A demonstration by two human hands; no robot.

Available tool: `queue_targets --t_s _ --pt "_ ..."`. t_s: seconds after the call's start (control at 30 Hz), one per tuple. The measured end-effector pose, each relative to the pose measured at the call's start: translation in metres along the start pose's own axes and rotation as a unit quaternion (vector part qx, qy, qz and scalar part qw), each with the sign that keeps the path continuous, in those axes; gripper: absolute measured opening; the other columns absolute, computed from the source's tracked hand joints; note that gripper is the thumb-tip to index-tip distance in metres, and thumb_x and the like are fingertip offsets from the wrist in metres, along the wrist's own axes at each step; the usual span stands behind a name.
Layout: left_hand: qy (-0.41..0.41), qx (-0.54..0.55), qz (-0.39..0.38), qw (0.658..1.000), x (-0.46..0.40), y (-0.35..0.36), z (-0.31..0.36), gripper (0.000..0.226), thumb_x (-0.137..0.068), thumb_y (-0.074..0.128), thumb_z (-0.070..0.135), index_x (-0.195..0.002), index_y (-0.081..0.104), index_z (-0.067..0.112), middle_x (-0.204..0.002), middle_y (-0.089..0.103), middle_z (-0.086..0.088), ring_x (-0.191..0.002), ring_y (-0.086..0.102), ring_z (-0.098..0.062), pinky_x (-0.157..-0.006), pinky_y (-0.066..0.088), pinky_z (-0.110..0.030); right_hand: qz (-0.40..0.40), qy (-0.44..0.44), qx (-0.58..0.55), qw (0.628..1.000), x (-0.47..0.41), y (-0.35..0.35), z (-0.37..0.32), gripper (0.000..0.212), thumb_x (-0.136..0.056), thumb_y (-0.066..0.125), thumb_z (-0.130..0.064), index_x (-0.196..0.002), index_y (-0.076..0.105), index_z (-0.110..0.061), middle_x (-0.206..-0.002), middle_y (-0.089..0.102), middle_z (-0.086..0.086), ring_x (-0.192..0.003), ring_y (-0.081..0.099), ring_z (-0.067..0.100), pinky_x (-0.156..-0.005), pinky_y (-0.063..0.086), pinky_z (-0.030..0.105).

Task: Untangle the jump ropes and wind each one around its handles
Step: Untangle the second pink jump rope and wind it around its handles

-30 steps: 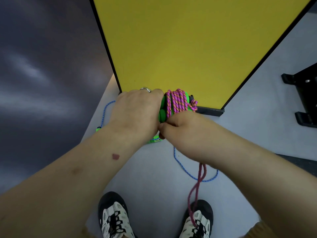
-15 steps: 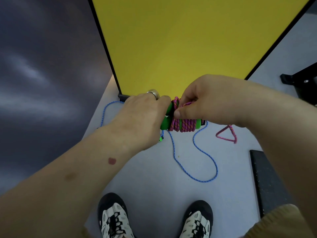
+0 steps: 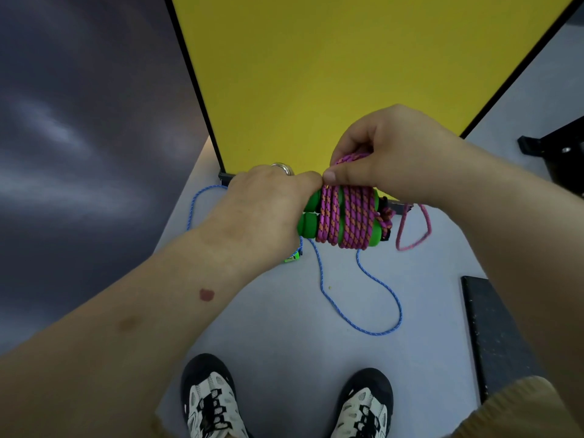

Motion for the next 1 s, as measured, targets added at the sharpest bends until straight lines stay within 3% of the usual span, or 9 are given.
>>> queue_targets --t_s 0.13,0.23,0.33,0.4,0.47,0.57,0.73,0.83,1.0 --pt "0.001 0.031 -0.014 0.999 -0.001 -0.002 -0.001 0.033 -0.065 0.064 0.011 -0.093 0.052 0.023 -0.081 0.053 0.002 -0.082 0.054 -0.028 -0.065 0.048 -0.041 -0.028 0.006 -0.088 0.996 -0.006 0.006 0.015 0.016 -0.078 0.083 -0.039 -0.086 0.078 -0.026 -0.074 0.069 -0.002 -0.057 0.053 0.003 -0.047 0.042 0.015" --pt "0.002 0.053 -0.024 0.998 0.000 -0.003 0.002 0.032 -0.063 0.066 0.015 -0.092 0.055 0.022 -0.081 0.053 0.004 -0.081 0.053 -0.025 -0.066 0.049 -0.041 -0.054 0.030 -0.143 0.988 -0.008 0.016 0.035 0.022 -0.079 0.080 -0.043 -0.087 0.078 -0.022 -0.080 0.071 0.012 -0.064 0.056 0.016 -0.054 0.051 0.036" --pt "0.007 0.070 -0.014 0.997 0.001 -0.009 0.005 0.030 -0.063 0.064 0.014 -0.091 0.055 0.021 -0.079 0.053 0.004 -0.079 0.052 -0.025 -0.065 0.049 -0.043 -0.064 0.084 -0.167 0.980 -0.008 0.027 0.063 0.022 -0.087 0.075 -0.032 -0.083 0.075 -0.011 -0.066 0.065 0.013 -0.055 0.050 0.018 -0.049 0.040 0.024" --pt "-0.001 0.075 0.000 0.997 0.001 -0.012 0.003 0.030 -0.065 0.065 0.016 -0.093 0.056 0.022 -0.080 0.053 0.004 -0.080 0.052 -0.025 -0.066 0.050 -0.044 -0.087 0.138 -0.208 0.964 -0.005 0.044 0.082 0.012 -0.094 0.065 -0.016 -0.086 0.072 -0.011 -0.061 0.067 0.000 -0.061 0.056 0.017 -0.053 0.049 0.019" --pt "-0.012 0.081 0.016 0.996 0.001 -0.014 0.000 0.031 -0.066 0.066 0.019 -0.095 0.056 0.024 -0.082 0.052 0.006 -0.083 0.052 -0.025 -0.068 0.051 -0.045 -0.109 0.161 -0.184 0.964 -0.004 0.067 0.104 0.009 -0.093 0.062 -0.023 -0.097 0.067 -0.017 -0.071 0.071 -0.008 -0.080 0.062 0.019 -0.070 0.055 0.020" --pt "-0.025 0.093 0.036 0.995 0.000 -0.014 -0.004 0.028 -0.068 0.066 0.022 -0.093 0.055 0.026 -0.083 0.052 0.007 -0.085 0.051 -0.025 -0.069 0.050 -0.045 -0.085 0.179 -0.160 0.967 0.005 0.093 0.097 0.005 -0.094 0.065 -0.024 -0.097 0.067 -0.020 -0.097 0.069 0.001 -0.094 0.064 0.019 -0.072 0.046 0.013" --pt "-0.064 0.103 0.054 0.991 0.002 -0.012 -0.012 0.035 -0.069 0.069 0.024 -0.101 0.055 0.029 -0.087 0.053 0.001 -0.086 0.052 -0.029 -0.067 0.051 -0.043 -0.054 0.148 -0.121 0.980 0.033 0.100 0.048 0.036 -0.102 0.046 -0.027 -0.070 0.061 -0.018 -0.071 0.058 0.002 -0.066 0.054 0.020 -0.058 0.046 0.029" --pt "-0.081 0.095 0.067 0.990 0.002 -0.011 -0.017 0.041 -0.070 0.071 0.026 -0.107 0.055 0.031 -0.087 0.051 -0.001 -0.086 0.052 -0.030 -0.064 0.048 -0.039 -0.046 0.143 -0.122 0.981 0.043 0.100 0.029 0.045 -0.104 0.041 -0.033 -0.071 0.065 -0.013 -0.066 0.056 0.002 -0.059 0.050 0.017 -0.054 0.037 0.028" --pt "-0.096 0.067 0.075 0.990 0.001 -0.008 -0.024 0.035 -0.068 0.076 0.028 -0.080 0.043 0.024 -0.075 0.046 0.003 -0.076 0.048 -0.026 -0.054 0.033 -0.033 -0.067 0.109 -0.043 0.991 0.055 0.087 0.000 0.053 -0.104 0.035 -0.047 -0.085 0.068 -0.012 -0.052 0.044 -0.002 -0.047 0.043 0.011 -0.047 0.033 0.030"
Point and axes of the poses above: each hand's wrist, its own x-axis away from the middle knuckle, its own y-axis out of the palm, z = x × y, the point moved 7 cm from there along -x, towards the middle knuckle
